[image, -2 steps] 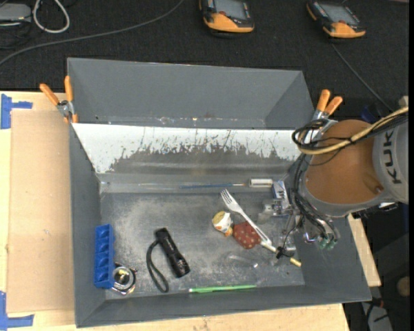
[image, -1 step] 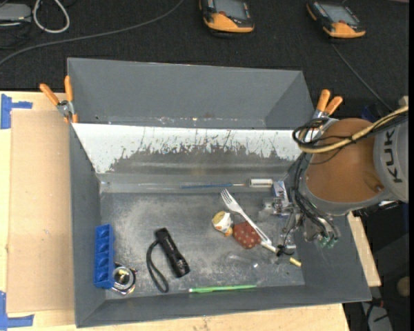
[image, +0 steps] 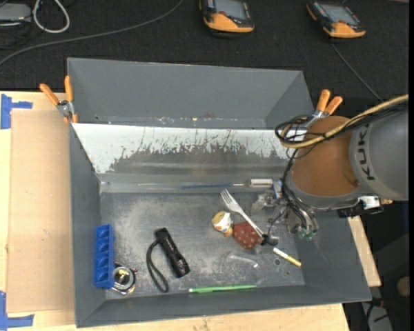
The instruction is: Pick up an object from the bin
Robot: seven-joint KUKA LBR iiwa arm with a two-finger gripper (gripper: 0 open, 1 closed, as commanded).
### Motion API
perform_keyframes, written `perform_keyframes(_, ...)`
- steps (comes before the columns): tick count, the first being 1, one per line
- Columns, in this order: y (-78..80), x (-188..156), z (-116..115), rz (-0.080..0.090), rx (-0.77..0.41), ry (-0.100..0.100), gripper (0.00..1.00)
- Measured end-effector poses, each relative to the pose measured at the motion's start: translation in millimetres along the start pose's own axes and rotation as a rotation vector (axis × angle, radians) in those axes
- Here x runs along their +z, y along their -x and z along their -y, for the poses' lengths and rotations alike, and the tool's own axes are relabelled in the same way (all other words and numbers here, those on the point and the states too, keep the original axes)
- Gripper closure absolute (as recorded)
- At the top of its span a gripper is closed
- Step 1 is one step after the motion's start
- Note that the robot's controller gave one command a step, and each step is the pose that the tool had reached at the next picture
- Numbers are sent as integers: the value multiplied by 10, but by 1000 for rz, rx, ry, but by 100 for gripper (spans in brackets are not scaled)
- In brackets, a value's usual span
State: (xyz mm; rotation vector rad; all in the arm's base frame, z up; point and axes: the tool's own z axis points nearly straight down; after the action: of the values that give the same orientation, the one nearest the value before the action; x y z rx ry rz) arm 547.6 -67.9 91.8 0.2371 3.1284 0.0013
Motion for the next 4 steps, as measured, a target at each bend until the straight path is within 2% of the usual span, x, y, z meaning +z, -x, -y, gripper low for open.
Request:
perform_keyframes(1, 64, 214, -75, -3, -3, -1, 0)
perform_keyframes(2, 11, 214, -206, -6, 361, 0, 0)
perform_keyframes(3, 38, 214, -161, -5, 204, -1, 0)
perform_keyframes(4, 22, 207, -221, -4, 403, 0, 100)
